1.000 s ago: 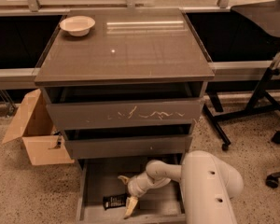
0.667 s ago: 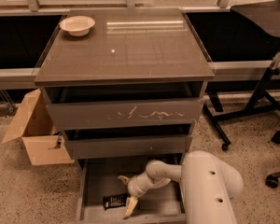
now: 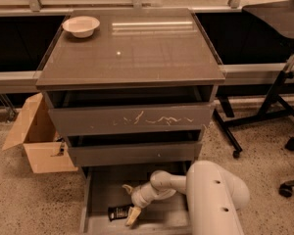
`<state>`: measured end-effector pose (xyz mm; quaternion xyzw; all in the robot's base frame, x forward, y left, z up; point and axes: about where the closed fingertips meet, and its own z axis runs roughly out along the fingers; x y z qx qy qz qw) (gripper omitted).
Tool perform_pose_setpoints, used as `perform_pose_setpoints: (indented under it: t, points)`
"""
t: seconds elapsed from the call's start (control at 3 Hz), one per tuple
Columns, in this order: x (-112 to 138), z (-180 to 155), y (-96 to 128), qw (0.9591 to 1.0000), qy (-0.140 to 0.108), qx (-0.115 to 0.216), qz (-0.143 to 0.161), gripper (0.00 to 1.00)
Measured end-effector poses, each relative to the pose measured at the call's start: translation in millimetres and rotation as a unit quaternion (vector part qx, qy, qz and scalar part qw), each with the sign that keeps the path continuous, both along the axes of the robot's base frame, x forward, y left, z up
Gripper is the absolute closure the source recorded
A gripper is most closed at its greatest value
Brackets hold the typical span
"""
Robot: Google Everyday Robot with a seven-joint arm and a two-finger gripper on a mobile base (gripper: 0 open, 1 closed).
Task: Pick rxbar chocolate from bottom drawer and place on counter
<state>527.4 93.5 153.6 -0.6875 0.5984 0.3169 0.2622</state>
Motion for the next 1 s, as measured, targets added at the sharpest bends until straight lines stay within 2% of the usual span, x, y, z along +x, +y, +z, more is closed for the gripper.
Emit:
perform_pose_setpoints:
  t: [1.0]
  points:
    - [10,-26,12,0.9999,0.0,-0.002,-0.016,0.0]
